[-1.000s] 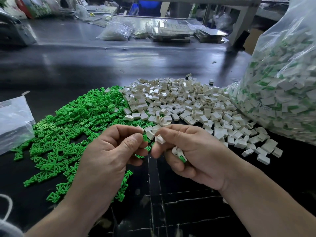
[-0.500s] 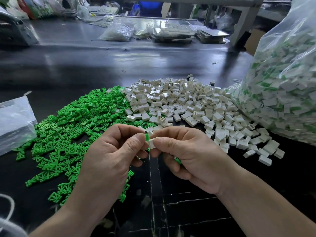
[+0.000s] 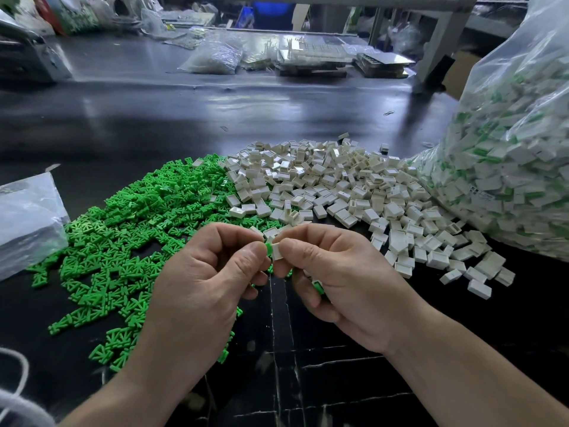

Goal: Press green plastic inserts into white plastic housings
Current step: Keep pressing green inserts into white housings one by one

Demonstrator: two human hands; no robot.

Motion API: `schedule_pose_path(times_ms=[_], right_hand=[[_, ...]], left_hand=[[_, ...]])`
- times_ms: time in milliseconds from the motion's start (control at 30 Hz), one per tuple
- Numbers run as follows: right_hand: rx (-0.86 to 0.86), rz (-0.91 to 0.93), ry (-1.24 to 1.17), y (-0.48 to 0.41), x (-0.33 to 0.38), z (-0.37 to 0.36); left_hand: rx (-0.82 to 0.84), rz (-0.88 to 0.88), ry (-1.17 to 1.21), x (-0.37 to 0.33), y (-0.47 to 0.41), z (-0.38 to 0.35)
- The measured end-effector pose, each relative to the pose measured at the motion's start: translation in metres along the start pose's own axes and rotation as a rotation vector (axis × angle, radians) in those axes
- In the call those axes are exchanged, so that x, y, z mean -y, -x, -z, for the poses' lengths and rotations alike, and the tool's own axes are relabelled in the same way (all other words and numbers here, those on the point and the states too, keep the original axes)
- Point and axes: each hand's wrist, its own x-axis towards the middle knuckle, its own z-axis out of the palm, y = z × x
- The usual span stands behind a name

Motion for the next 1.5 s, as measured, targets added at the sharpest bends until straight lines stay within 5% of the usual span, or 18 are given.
schedule_pose_path(times_ms=[400,600,767,1267,1500], right_hand=[[0.071,-0.019,0.148,0.004,0.008,0.000],[0.106,-0.003,0.002,0.007,0.006,-0.008],[0.138,-0.003,-0.104,0.008,0.005,-0.010],[0.156,0.001,-0.031,0.012,0.009,-0.011],[0.204,0.004,-0.155,0.011,0.010,-0.012]], left_hand=[[0.037,-0.018,0.020,-0.001,0.001,0.000],[0.264,0.281,0.580,-0.007,-0.001,-0.001],[0.344,0.360,0.852,-0.007,-0.002,-0.002],[0.253,0.397,0.783,-0.011,0.000,-0.009],[0.412,0.293,0.905,-0.005,0.000,-0.005]])
